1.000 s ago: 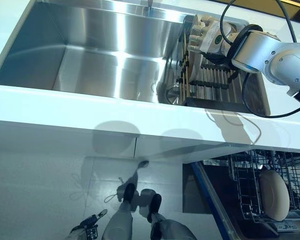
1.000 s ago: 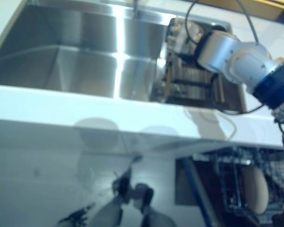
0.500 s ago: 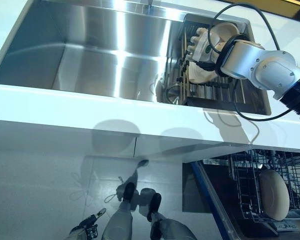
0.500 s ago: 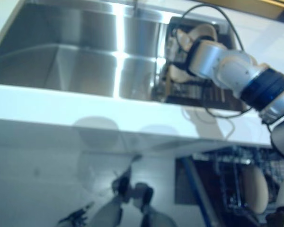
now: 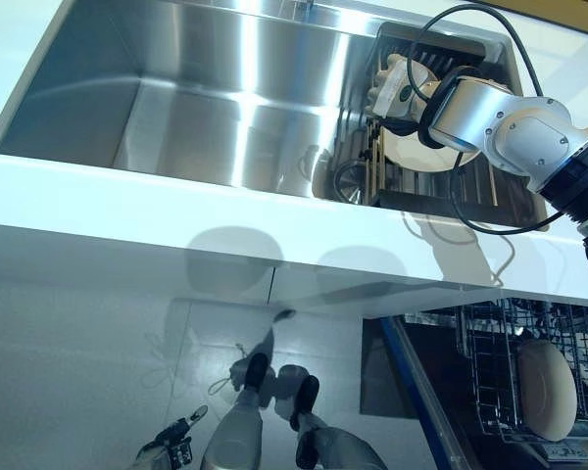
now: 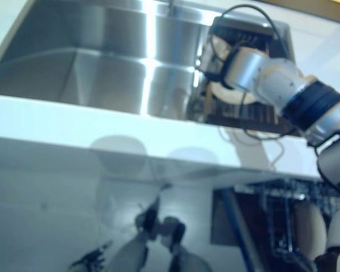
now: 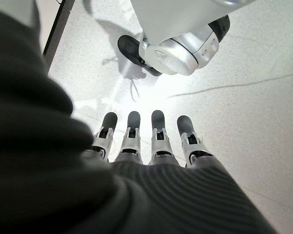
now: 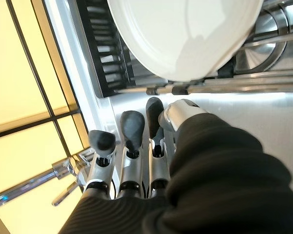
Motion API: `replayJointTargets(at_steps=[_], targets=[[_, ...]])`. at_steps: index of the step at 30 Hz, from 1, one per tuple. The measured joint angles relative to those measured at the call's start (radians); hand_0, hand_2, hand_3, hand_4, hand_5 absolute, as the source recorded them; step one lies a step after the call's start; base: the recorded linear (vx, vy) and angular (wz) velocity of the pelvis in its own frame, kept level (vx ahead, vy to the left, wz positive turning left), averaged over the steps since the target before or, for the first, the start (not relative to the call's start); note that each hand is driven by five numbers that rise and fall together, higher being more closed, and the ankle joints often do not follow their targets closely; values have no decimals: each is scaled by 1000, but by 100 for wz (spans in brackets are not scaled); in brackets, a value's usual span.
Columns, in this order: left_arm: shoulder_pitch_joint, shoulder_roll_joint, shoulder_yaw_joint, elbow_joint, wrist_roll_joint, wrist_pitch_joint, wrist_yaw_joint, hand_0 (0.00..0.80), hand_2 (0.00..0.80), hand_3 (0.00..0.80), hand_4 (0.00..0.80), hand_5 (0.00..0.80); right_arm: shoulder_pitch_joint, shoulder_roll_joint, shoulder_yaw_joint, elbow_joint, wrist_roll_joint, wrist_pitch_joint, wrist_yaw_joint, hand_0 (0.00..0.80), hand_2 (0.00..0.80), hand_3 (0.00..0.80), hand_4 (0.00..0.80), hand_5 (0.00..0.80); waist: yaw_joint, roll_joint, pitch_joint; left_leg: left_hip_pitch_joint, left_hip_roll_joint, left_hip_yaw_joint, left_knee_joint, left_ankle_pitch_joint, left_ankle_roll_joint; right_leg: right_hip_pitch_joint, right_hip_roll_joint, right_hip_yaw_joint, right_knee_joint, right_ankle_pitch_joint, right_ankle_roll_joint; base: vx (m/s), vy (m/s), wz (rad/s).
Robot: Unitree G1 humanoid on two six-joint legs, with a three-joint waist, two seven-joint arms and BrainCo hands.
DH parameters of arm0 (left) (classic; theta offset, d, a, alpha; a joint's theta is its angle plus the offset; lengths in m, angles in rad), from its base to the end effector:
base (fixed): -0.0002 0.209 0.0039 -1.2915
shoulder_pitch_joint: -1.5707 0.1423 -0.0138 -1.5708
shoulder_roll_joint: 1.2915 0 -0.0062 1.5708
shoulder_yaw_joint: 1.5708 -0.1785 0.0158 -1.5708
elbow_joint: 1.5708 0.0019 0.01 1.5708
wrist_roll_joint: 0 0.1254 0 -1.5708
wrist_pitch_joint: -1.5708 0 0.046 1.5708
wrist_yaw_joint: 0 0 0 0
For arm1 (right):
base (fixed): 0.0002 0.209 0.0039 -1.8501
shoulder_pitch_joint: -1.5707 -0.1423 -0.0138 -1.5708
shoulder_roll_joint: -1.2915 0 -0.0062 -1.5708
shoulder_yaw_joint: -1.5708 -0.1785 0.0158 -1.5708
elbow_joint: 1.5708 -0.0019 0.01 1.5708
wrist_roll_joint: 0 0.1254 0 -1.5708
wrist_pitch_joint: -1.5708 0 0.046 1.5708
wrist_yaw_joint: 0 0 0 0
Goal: Take plates into dishwasher
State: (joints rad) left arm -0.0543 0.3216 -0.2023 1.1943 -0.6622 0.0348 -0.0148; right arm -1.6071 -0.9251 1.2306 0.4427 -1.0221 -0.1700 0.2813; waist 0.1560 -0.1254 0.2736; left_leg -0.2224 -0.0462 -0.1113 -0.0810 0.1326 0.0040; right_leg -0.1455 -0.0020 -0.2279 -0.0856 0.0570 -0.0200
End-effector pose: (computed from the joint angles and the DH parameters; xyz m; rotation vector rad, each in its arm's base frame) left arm 0.0903 0.2412 -0.0876 -0.1941 1.1156 0.3706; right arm 0.3132 -0.1504 0.3174 -2.6985 -0.4533 0.1881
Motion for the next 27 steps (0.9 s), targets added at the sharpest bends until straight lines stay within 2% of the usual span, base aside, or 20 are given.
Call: replayJointTargets(at_steps=[3,4,5,6,8,13,22,27], targets=[[-1,0,14,-3,1,1,0,0,0,0,0,0,0,-1,0,13,65,23,44,800,800,800,800,800,0,0,0,2,0,0,1,0,0,2,0,0,0,0,0,0,0,0],[-1,0,20,-3,2,2,0,0,0,0,0,0,0,-1,0,18,91,41,57,552,552,552,552,552,0,0,0,2,0,0,2,0,0,3,0,0,0,0,0,0,0,0],[-2,0,21,-3,2,3,0,0,0,0,0,0,0,0,-1,28,124,63,64,66,66,66,66,66,0,0,0,3,0,0,2,0,0,4,0,0,0,0,0,0,0,0],[-3,0,23,-3,2,4,0,0,0,0,0,0,1,0,-1,37,149,80,70,0,0,0,0,0,1,0,0,3,0,0,2,0,0,4,0,0,0,0,0,0,0,0],[-5,0,28,-3,3,10,-1,0,0,0,0,0,3,0,-3,80,216,141,98,0,0,0,0,0,2,0,0,5,0,0,3,1,1,6,0,0,0,1,0,0,0,0],[-7,1,27,-1,9,11,-7,0,0,0,0,0,63,1,-34,172,289,219,121,0,0,0,0,0,-1,0,0,21,0,3,2,1,1,21,-1,0,0,1,0,-2,0,-1],[-9,0,27,-1,20,7,-14,0,0,0,0,0,114,3,-46,190,288,213,134,0,0,0,0,0,0,2,-1,23,2,16,5,0,0,21,-1,3,0,3,2,0,-1,0],[-9,0,27,-1,20,7,-14,0,0,0,0,0,140,3,-60,187,279,184,150,0,0,0,0,0,0,4,-1,23,3,25,5,1,0,21,-2,3,0,3,2,0,0,0]])
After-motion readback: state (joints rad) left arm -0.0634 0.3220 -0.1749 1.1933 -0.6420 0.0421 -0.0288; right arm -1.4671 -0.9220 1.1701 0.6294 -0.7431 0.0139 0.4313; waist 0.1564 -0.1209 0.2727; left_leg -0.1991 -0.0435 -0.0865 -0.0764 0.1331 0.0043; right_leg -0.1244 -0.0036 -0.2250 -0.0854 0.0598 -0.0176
